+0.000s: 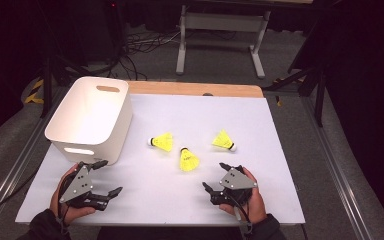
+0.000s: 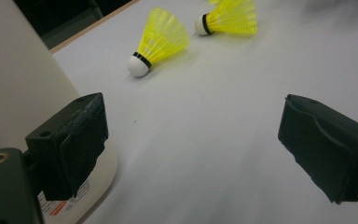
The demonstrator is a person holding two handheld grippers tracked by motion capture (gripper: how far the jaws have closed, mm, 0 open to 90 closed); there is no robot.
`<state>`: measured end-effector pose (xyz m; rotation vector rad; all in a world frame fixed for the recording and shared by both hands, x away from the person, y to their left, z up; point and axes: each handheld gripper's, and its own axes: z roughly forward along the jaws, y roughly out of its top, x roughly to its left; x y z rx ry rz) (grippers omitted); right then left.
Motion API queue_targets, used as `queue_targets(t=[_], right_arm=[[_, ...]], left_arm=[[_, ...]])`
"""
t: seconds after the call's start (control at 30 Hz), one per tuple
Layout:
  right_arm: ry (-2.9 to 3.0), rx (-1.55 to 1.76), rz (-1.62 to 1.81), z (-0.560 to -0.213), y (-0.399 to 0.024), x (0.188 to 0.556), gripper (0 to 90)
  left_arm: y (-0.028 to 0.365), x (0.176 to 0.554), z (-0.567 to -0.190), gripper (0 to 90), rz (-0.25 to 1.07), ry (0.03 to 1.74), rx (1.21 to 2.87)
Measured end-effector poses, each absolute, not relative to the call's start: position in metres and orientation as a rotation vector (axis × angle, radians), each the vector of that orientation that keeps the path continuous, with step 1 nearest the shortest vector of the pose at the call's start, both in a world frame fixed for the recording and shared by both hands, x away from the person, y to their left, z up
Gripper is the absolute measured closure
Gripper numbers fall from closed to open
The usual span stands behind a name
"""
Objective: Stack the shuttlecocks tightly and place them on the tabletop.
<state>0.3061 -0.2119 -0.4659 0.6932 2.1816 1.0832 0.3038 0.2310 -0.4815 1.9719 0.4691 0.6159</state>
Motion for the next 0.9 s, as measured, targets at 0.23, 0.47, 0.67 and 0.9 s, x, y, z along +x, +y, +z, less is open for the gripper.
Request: queue_targets(t=[0.23, 0.47, 0.67, 0.9], right_arm=[[2.208, 0.680, 1.119, -0.465, -0.204, 0.306, 20.6], [2.230, 0.668, 1.126, -0.465, -0.200, 0.306, 24.0], [2.269, 0.678, 1.112, -0.464, -0.188, 0.310, 29.9], [2.298, 0.725, 1.130, -0.465, -0.176, 0.323, 33.4]], left_arm=[[0.242, 0.303, -0.481, 8.1, 0.622, 0.493, 1.949], [0.246, 0.304, -0.482, 7.5, 0.604, 0.495, 1.949], [0.244, 0.305, -0.483, 7.0, 0.597, 0.495, 1.957], [0.245, 0.305, -0.483, 6.9, 0.591, 0.493, 1.952]])
